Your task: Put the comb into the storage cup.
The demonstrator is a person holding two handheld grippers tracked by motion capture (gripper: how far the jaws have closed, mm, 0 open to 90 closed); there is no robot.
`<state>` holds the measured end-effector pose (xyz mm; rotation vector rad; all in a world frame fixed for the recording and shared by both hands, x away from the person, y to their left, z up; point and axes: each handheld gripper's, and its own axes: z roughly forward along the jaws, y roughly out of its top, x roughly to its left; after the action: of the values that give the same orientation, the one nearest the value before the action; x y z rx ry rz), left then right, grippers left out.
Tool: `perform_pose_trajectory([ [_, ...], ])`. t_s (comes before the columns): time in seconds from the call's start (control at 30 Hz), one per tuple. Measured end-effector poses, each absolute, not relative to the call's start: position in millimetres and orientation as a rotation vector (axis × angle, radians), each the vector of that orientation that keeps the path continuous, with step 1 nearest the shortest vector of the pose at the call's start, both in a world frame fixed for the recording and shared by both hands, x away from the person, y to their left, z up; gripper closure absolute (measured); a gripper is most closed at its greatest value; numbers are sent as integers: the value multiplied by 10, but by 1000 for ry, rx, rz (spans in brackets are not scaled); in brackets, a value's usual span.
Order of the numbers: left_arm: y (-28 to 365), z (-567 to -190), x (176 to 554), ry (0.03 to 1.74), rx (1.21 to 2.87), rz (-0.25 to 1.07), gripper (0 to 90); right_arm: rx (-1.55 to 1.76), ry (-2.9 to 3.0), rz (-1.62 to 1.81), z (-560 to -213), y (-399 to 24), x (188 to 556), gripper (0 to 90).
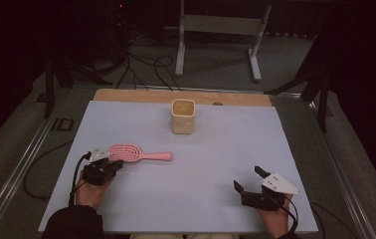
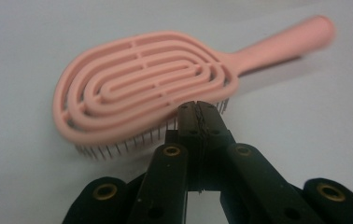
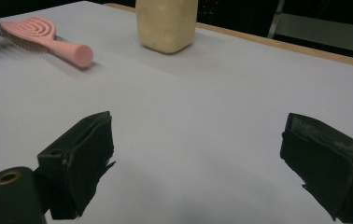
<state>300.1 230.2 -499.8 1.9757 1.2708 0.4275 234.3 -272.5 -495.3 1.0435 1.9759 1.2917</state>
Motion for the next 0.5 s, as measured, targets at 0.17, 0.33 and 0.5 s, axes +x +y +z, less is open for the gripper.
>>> perform_pose_trajectory([
  [0.17, 2310, -4988, 3051, 1293, 1975, 444, 900, 1045, 1978, 1286, -4954, -2720, 2342, 93],
  [0.33, 2263, -4919, 3137, 1294, 1980, 469, 900, 1046, 1981, 1284, -4956, -2717, 2342, 93],
  [0.5, 2247, -4893, 3241, 1312, 1987, 488, 900, 1047, 1981, 1284, -4956, -2721, 2344, 93],
])
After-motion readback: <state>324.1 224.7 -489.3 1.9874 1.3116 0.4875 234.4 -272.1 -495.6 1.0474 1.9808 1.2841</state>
